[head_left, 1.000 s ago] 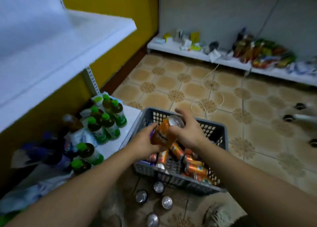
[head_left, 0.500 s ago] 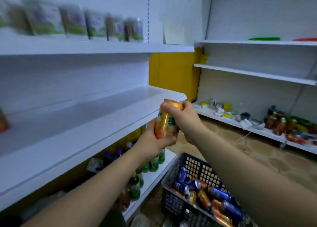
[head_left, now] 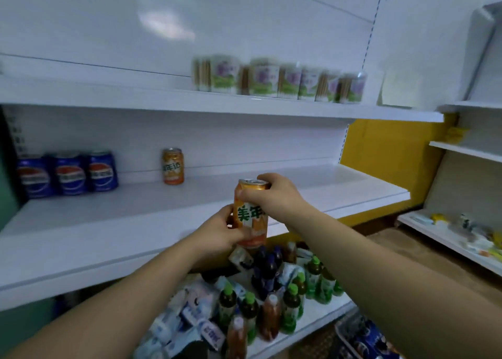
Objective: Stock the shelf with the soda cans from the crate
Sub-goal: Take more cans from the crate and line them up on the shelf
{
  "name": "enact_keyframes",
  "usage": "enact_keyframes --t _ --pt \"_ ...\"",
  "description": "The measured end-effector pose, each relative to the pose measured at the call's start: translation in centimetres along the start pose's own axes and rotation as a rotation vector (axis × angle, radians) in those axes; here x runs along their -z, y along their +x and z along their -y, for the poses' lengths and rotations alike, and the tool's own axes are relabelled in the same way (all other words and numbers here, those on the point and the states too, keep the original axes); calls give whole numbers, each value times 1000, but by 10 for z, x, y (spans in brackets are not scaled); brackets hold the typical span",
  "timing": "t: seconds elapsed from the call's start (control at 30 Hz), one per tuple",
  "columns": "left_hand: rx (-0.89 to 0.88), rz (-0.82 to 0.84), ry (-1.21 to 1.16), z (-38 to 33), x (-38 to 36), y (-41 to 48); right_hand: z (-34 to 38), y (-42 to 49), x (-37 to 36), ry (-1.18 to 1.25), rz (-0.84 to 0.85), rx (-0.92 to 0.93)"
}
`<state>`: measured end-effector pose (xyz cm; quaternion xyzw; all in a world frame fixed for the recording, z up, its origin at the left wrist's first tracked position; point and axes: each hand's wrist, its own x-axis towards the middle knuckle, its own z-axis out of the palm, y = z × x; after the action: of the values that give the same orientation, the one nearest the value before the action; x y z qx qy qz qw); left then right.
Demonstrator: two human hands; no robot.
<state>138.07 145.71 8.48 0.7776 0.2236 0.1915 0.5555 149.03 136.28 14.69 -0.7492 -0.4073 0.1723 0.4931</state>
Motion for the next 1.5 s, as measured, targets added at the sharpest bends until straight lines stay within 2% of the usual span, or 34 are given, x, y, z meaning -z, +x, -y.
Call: enact_keyframes --t 0.2,0.3,0.47,0.6,0.8,1.03,1.17,1.5 --pt "175 -144 308 52 75 -14 11 33 -78 3 92 35" --pt "170 -223 574 63 96 -17 11 49 -102 5 111 46" --pt "273 -132 1059 76 120 -7 3 79 -118 -35 120 96" --pt "381 -101 1063 88 125 5 -11 110 -124 -110 129 120" --pt "400 -112 1064 95 127 8 -27 150 -140 -190 126 184" --pt "397 -133 1037 97 127 9 -36 203 -154 -397 116 234" --pt "413 -126 1035 98 128 9 -41 232 -162 -325 97 270" --pt "430 -121 1048 96 126 8 -36 287 -183 -211 59 169"
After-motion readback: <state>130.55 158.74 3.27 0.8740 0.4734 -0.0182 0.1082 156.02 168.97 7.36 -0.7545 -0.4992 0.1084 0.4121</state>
